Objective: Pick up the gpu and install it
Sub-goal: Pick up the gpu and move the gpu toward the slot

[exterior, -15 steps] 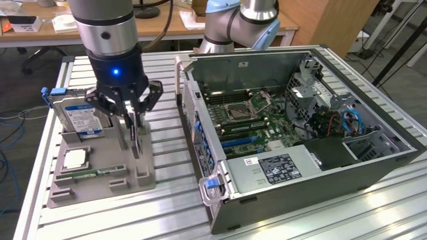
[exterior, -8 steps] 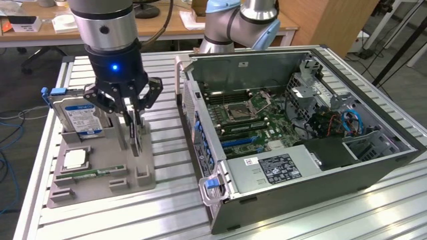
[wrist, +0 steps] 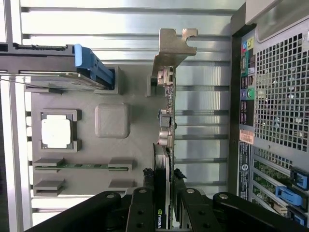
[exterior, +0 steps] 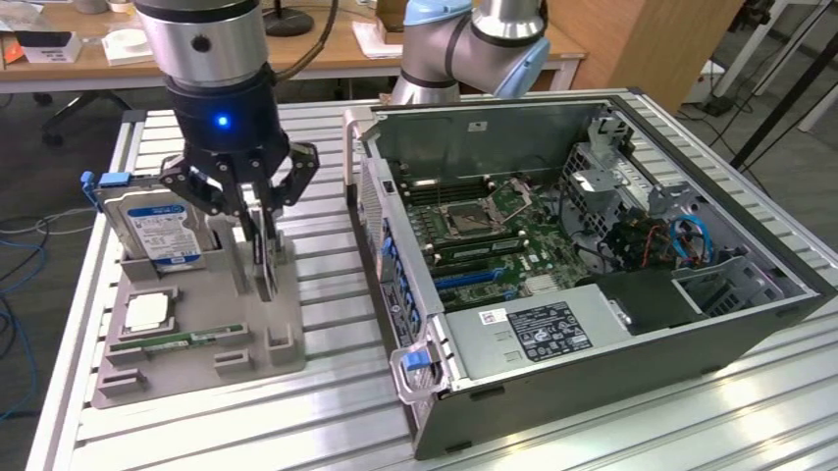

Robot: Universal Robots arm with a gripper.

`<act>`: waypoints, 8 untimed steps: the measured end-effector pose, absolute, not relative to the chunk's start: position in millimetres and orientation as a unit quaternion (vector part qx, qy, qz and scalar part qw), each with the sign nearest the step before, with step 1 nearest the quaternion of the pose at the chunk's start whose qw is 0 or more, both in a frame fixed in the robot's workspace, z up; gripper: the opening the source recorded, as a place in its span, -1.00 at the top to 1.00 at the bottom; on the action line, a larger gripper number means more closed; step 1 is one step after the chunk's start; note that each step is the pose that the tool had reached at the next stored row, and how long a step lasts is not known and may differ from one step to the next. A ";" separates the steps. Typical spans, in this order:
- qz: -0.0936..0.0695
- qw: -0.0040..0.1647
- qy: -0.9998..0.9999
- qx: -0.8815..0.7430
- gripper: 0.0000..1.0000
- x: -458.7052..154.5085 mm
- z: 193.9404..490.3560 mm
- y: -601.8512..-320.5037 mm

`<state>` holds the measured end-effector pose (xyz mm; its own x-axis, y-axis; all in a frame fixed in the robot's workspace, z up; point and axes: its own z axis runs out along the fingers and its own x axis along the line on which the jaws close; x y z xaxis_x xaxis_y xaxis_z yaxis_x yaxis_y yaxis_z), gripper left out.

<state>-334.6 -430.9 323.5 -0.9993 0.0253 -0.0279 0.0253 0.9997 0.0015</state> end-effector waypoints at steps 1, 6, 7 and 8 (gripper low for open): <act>0.001 0.014 1.000 0.013 0.47 -334.6 324.7 -430.9; 0.001 0.014 1.000 0.013 0.47 -334.6 331.8 -430.9; 0.001 0.014 1.000 0.013 0.47 -334.6 333.4 -430.9; 0.001 0.014 1.000 0.013 0.47 -334.6 335.1 -430.9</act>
<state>-334.6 -430.9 335.1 -0.9993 0.0253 -0.0279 0.0253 0.9997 0.0015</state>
